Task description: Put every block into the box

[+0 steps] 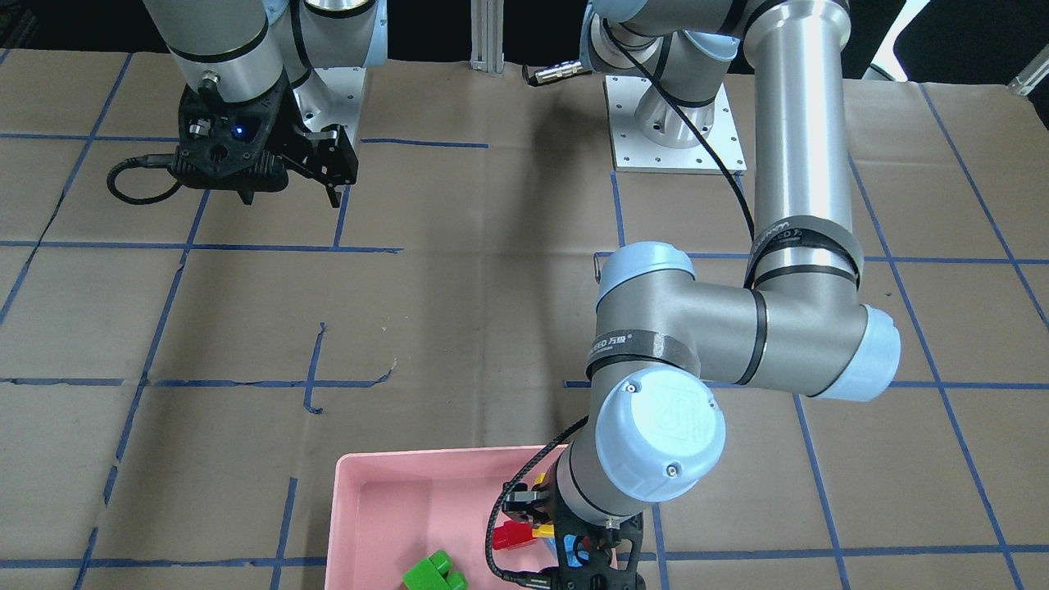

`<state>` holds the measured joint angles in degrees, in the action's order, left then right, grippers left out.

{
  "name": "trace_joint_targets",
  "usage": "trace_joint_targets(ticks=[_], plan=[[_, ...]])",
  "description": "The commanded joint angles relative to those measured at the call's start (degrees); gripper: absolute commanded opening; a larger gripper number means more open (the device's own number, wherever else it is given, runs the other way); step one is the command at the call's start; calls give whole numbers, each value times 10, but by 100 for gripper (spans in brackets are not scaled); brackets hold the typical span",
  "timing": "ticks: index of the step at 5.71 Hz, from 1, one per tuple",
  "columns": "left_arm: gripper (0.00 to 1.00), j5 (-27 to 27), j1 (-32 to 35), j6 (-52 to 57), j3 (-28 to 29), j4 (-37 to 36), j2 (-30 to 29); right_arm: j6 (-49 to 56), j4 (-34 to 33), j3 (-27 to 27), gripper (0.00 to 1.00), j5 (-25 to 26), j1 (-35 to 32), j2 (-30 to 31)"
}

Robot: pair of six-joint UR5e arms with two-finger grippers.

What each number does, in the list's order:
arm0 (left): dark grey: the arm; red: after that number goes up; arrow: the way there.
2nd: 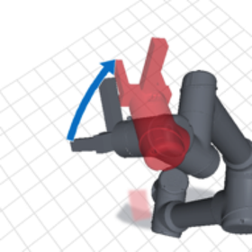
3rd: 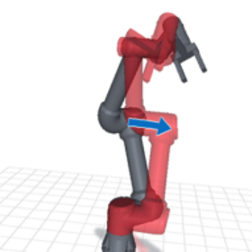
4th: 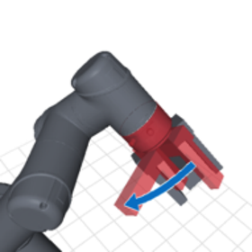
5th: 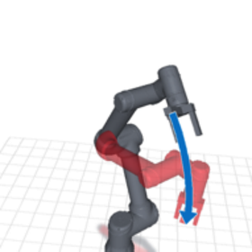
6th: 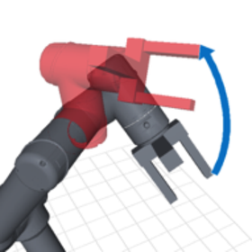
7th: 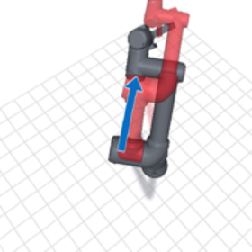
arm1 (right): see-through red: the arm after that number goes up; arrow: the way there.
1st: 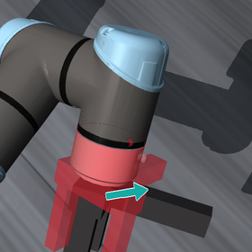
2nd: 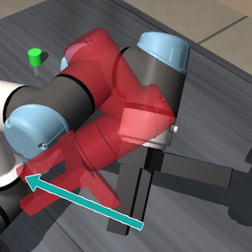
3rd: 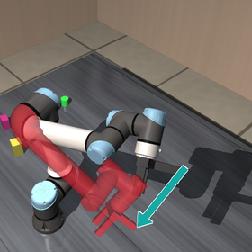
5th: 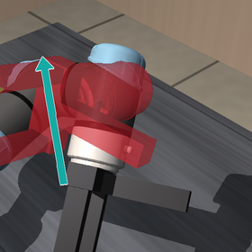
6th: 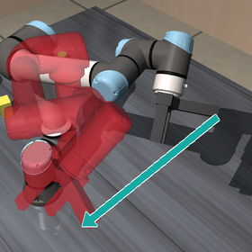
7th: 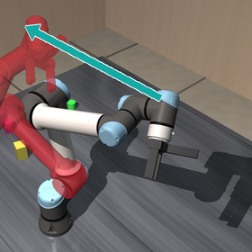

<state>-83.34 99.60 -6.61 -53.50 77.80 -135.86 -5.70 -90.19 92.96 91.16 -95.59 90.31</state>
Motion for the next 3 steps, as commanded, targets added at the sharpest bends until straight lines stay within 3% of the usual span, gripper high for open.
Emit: trace_joint_targets(ticks=[1,2,3], plan=[[75,-30,15,-13,1,-26,-16,0,-5,1,100,2,2,-2],[100,-33,16,-16,4,-47,-6,-4,-4,3,100,2,4,2],[100,-34,14,-16,7,-37,28,-6,4,4,100,1,13,5]])
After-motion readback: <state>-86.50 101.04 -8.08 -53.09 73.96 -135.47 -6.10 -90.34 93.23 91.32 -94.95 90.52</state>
